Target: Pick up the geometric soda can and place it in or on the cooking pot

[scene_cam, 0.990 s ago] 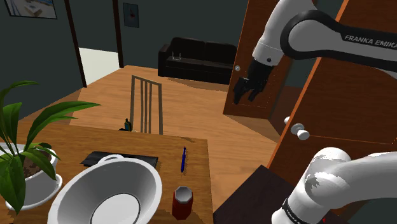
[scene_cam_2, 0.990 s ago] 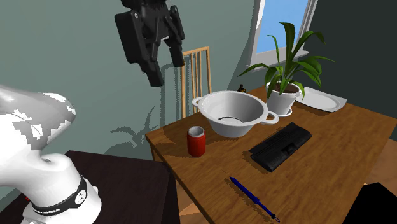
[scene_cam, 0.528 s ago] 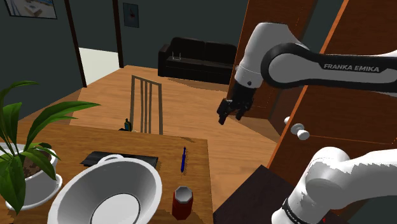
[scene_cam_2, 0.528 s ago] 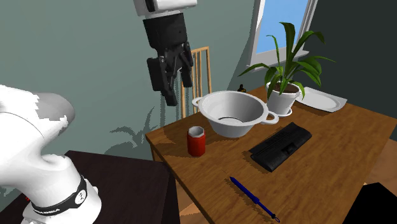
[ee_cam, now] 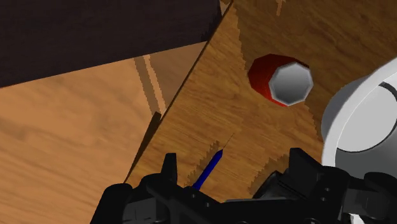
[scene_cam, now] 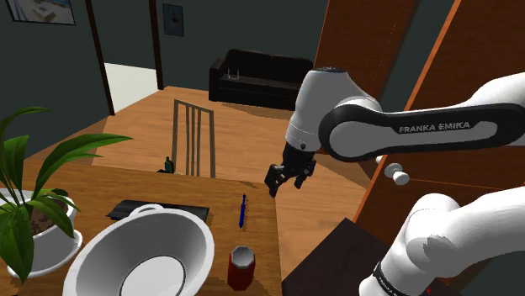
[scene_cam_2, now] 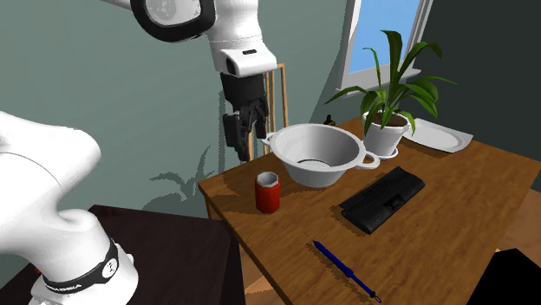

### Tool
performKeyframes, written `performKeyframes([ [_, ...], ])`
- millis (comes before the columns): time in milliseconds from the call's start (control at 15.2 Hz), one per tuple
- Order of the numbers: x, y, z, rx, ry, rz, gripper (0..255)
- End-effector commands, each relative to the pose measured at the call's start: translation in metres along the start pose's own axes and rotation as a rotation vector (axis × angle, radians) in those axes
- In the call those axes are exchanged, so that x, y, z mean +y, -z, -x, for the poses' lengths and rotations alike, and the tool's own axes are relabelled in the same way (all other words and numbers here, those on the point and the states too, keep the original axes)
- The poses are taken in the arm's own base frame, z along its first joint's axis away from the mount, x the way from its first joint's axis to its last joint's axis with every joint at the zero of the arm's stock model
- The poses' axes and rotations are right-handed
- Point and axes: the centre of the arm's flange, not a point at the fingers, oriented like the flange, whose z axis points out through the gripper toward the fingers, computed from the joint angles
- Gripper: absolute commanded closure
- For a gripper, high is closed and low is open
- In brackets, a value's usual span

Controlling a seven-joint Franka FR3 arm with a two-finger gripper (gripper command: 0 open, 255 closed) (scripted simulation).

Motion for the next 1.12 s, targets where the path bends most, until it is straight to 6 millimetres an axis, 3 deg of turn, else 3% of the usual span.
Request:
performKeyframes([
  [0,-0.016,-0.02,0.006,-0.011,-0.008,0.003,0],
  [924,-0.131,-0.157,0.043,-0.087,-0.055,0.026,0],
  [1056,-0.131,-0.168,0.044,-0.087,-0.055,0.026,0],
])
